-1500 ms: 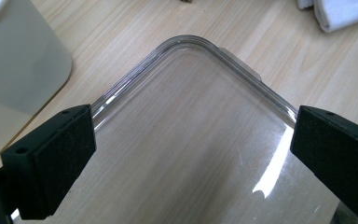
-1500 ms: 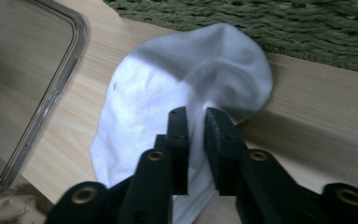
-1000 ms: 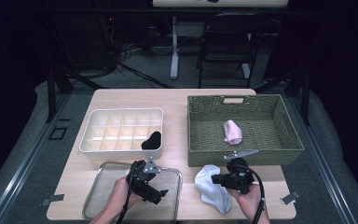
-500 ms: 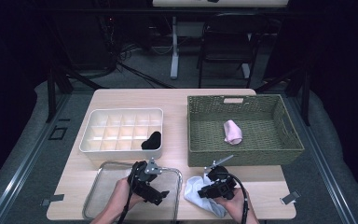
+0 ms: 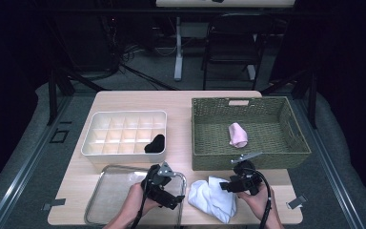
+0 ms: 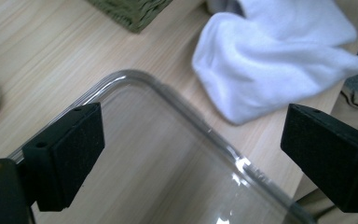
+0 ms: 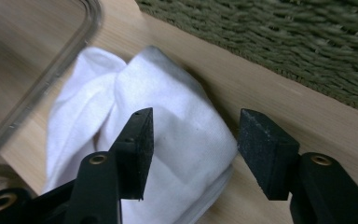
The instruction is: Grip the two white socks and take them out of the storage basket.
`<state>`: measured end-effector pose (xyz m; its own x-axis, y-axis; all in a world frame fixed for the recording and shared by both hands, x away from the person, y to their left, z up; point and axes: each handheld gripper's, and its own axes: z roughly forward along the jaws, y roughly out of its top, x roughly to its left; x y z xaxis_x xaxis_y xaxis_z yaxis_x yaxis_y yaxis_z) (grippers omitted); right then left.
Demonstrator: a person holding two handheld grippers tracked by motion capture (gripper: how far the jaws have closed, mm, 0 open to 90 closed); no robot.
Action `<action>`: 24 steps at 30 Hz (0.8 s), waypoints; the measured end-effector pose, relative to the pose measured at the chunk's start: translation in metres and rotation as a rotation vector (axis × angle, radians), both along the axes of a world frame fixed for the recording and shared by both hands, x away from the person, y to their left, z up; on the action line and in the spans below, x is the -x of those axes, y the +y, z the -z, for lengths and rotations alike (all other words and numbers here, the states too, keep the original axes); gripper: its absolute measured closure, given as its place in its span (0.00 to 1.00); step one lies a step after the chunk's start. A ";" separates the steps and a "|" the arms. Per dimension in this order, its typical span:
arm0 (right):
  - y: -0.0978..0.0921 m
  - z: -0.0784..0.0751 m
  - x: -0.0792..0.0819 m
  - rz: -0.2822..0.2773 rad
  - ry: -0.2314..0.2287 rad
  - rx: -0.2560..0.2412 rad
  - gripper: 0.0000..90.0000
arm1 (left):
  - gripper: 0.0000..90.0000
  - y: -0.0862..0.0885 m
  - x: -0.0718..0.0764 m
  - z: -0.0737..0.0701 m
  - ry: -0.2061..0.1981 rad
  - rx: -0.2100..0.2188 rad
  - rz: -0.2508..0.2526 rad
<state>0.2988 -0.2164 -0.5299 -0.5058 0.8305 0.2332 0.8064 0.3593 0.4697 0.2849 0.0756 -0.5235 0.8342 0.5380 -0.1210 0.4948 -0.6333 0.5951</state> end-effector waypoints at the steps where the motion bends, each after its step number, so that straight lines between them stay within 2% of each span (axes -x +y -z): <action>1: 0.002 0.001 0.000 0.006 -0.006 0.007 0.53 | 0.08 -0.005 0.001 0.000 -0.002 0.000 0.009; 3: 0.005 0.002 0.001 -0.017 0.007 0.035 0.55 | 0.11 -0.013 0.003 0.001 0.002 -0.003 0.024; 6: 0.008 0.006 0.002 -0.013 0.009 0.067 0.59 | 0.16 -0.024 0.005 0.004 -0.002 -0.018 0.026; 7: 0.011 0.009 0.004 0.006 0.001 0.065 0.60 | 0.17 -0.027 0.006 0.004 -0.004 -0.017 0.026; 8: 0.010 0.007 0.002 -0.034 0.024 0.092 0.61 | 0.19 -0.031 0.006 0.004 -0.014 -0.018 0.022; 11: 0.011 0.009 0.003 -0.015 0.026 0.078 0.63 | 0.27 -0.041 0.007 0.004 -0.021 -0.020 0.023; 14: 0.012 0.012 0.004 -0.009 0.040 0.078 0.64 | 0.34 -0.051 0.007 0.008 -0.001 -0.023 0.042; 17: 0.014 0.015 0.006 0.005 0.036 0.070 0.66 | 0.40 -0.064 0.005 0.018 0.041 -0.032 0.043; 20: 0.015 0.015 0.008 0.005 0.044 0.085 0.70 | 0.47 -0.073 0.004 0.028 0.051 -0.084 0.044; 21: 0.016 0.015 0.009 0.013 0.039 0.078 0.72 | 0.50 -0.074 0.004 0.030 0.058 -0.093 0.046; 24: 0.017 0.016 0.010 0.022 0.037 0.068 0.78 | 0.61 -0.075 0.005 0.032 0.044 -0.115 0.051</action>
